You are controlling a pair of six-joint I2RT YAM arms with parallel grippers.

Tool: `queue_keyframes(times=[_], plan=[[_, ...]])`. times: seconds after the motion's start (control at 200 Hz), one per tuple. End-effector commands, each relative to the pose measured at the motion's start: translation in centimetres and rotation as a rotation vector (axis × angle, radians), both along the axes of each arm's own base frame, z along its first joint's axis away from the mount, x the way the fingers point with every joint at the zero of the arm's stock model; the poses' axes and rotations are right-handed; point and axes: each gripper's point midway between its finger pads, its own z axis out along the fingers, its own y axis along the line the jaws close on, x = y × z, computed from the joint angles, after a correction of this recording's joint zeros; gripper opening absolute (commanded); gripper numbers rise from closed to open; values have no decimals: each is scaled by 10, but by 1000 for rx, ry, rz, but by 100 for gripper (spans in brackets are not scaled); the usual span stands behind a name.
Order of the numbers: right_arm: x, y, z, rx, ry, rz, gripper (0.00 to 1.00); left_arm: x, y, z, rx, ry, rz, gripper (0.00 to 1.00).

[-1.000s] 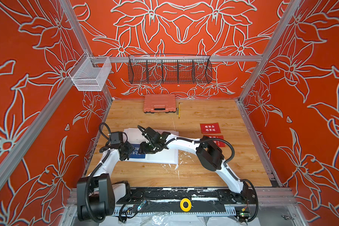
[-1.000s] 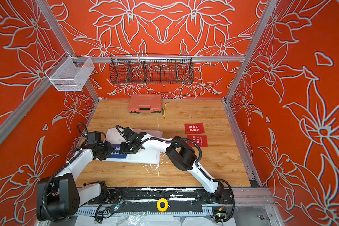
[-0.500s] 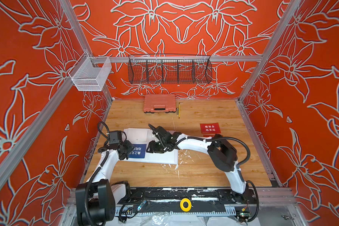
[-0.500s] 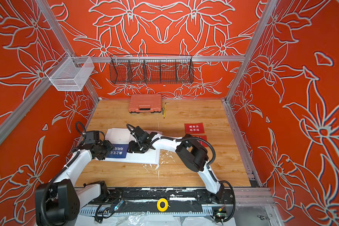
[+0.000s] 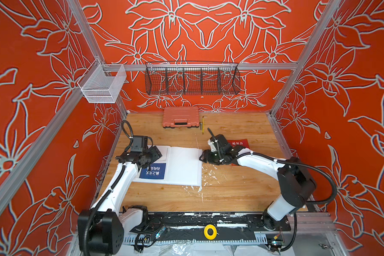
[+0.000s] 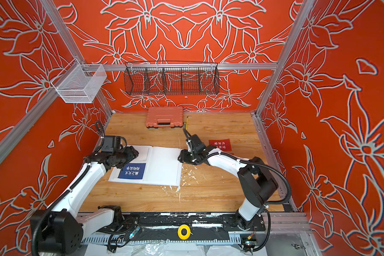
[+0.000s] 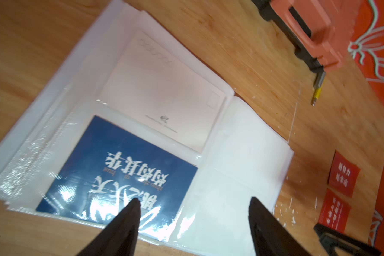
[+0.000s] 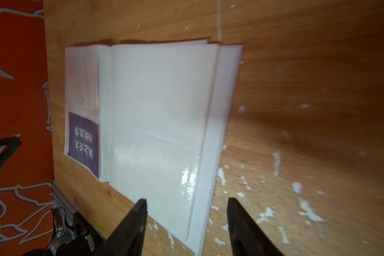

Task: Place the photos into the photo albums
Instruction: Turn the page of the photo album at the center of the board.

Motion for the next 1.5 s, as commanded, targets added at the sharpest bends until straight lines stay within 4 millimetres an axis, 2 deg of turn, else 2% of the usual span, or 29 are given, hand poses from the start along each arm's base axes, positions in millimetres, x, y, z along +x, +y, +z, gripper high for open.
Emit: queue_keyframes(times=[0.0,0.265,0.49,0.54,0.616,0.726,0.846,0.991,1.211,1.376,1.496], plan=[[-1,-44,0,-56,-10,-43,61,9,-38,-4,0,49,-117,79],[7,-151,11,-81,-3,-280,62,43,-153,-9,-50,84,-408,81],[-1,-232,12,-65,32,-498,62,51,-251,-19,-41,132,-629,79],[-6,-241,14,-58,35,-518,62,51,-267,-24,-43,149,-653,79],[-9,-239,21,-57,5,-487,62,49,-282,-32,-32,168,-673,79],[-15,-234,27,-34,-10,-465,62,44,-279,-44,28,207,-660,79],[-18,-211,37,66,-60,-375,62,35,-255,-51,111,217,-616,74],[-25,-195,37,60,-67,-316,61,18,-223,-54,245,250,-603,64],[-30,-161,38,55,-81,-224,61,-22,-185,-79,403,349,-616,67],[-30,-137,36,62,-79,-174,60,-41,-175,-90,457,383,-618,66],[-29,-125,36,73,-79,-150,60,-45,-185,-97,415,380,-642,65]])
